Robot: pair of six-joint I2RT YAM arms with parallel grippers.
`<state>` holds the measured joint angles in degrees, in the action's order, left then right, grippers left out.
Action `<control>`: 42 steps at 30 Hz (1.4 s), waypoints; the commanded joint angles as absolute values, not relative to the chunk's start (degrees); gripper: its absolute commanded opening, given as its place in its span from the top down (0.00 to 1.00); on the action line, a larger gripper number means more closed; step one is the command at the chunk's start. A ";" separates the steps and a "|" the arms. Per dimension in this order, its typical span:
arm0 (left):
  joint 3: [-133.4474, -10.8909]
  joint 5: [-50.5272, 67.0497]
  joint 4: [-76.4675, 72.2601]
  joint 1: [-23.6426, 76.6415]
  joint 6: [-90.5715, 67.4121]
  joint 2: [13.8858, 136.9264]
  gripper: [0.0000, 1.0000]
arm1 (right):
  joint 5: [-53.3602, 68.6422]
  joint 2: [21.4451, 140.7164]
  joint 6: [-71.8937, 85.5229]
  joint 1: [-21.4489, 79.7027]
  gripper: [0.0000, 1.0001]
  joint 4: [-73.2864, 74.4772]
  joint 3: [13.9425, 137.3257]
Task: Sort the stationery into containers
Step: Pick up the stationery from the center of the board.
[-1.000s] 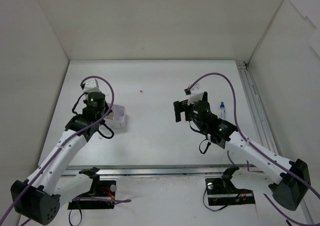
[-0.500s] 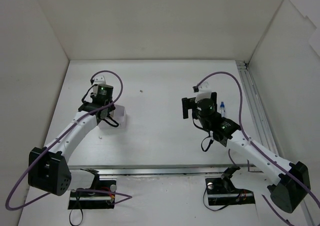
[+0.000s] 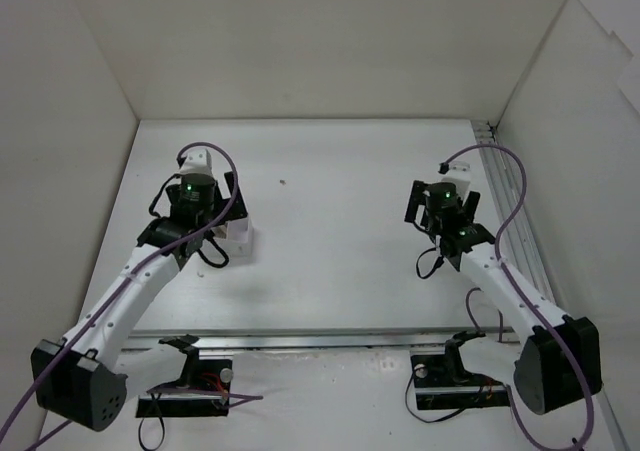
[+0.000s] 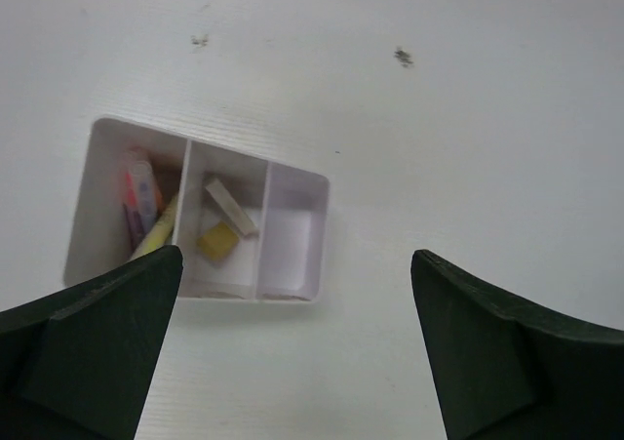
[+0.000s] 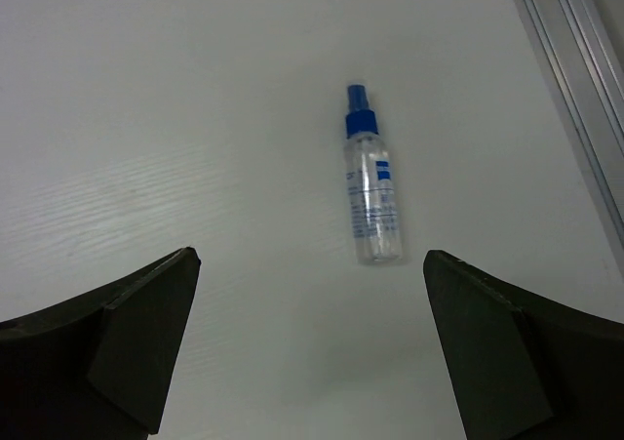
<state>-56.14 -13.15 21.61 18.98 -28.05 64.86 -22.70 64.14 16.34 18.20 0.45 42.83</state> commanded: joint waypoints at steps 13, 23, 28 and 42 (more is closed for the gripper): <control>-52.12 5.25 12.84 26.18 -25.75 52.64 0.00 | -7.48 93.07 22.68 0.88 0.06 10.28 55.81; -54.05 4.83 10.82 29.53 -26.01 56.86 0.00 | -0.80 93.35 20.92 -2.55 0.91 8.97 55.55; -55.72 9.84 8.70 30.06 -26.02 61.08 0.00 | 5.62 89.83 15.83 -0.19 1.00 6.07 53.53; -61.44 15.21 6.95 35.06 -27.24 68.11 0.00 | 34.55 65.40 -1.85 23.97 1.00 -9.85 43.77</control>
